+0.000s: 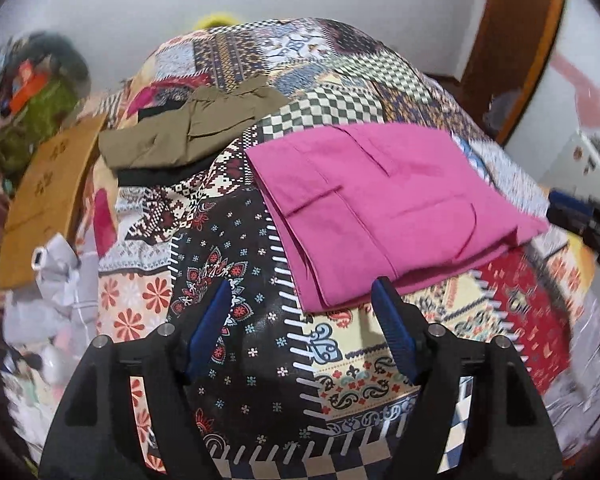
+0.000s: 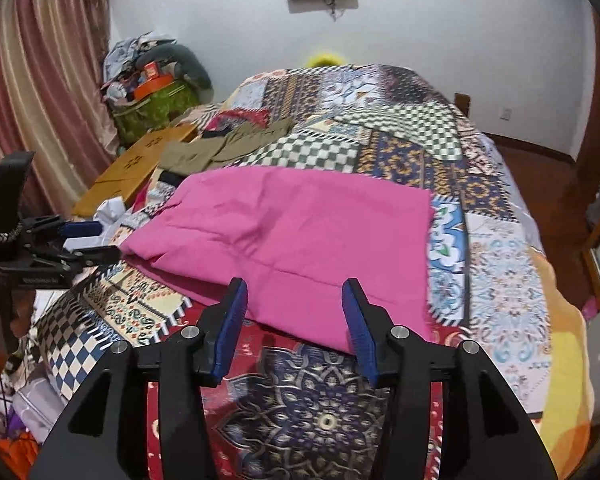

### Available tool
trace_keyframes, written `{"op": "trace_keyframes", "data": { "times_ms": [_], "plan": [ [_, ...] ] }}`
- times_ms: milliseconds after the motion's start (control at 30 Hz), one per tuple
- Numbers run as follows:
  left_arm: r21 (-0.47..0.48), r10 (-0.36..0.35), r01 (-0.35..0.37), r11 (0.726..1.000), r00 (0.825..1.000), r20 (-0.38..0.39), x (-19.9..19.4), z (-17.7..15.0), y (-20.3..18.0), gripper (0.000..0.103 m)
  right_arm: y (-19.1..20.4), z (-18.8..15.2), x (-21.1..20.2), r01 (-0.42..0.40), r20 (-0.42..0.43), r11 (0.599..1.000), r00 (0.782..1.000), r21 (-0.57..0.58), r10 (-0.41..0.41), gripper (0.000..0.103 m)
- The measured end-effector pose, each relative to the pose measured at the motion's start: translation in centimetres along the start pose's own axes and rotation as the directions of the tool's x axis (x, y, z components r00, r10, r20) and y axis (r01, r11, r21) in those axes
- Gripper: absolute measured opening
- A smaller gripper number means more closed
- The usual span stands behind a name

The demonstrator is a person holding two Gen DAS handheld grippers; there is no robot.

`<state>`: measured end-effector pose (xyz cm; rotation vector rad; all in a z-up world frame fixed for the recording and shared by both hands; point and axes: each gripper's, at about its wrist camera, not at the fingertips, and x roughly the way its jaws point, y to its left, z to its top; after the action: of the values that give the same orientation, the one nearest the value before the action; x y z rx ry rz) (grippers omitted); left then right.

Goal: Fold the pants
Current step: 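Lay the folded pink pants flat and open both grippers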

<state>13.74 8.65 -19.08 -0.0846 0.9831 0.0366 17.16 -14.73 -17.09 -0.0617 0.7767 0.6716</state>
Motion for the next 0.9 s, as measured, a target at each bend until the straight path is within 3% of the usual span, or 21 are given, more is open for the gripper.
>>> {"op": "trace_keyframes", "data": {
  "times_ms": [167, 333, 433, 567, 633, 900],
  "plan": [
    [-0.142, -0.08, 0.075, 0.987, 0.996, -0.031, 1.1, 1.1, 1.5, 0.073, -2.4, -0.2, 0.0, 0.03, 0.003, 0.995, 1.0, 0.1, -0.03, 0.046],
    [-0.202, -0.142, 0.128, 0.971, 0.988, -0.058, 3.0, 1.6, 0.9, 0.071, -4.1, -1.1, 0.9, 0.048, -0.03, 0.98, 0.999, 0.195, -0.043, 0.046],
    [-0.191, -0.163, 0.144, 0.971, 0.983, -0.089, 4.1, 1.4, -0.1, 0.061, -4.6, -1.9, 1.6, 0.056, -0.057, 0.975, 0.997, 0.217, -0.045, 0.046],
    [-0.145, -0.137, 0.123, 0.982, 0.986, -0.094, 4.6, 1.0, -1.1, 0.06, -5.0, -2.7, 2.4, 0.051, -0.092, 0.971, 0.995, 0.233, -0.03, 0.046],
    [-0.128, -0.13, 0.119, 0.985, 0.988, -0.086, 4.3, 0.9, -1.4, 0.054, -5.0, -3.3, 2.9, 0.049, -0.114, 0.973, 0.993, 0.227, -0.023, 0.045],
    [-0.087, -0.084, 0.078, 0.993, 0.995, -0.062, 3.7, 0.9, -1.4, 0.041, -6.5, -4.2, 3.0, 0.032, -0.097, 0.952, 0.995, 0.304, -0.003, 0.047]
  ]
}}
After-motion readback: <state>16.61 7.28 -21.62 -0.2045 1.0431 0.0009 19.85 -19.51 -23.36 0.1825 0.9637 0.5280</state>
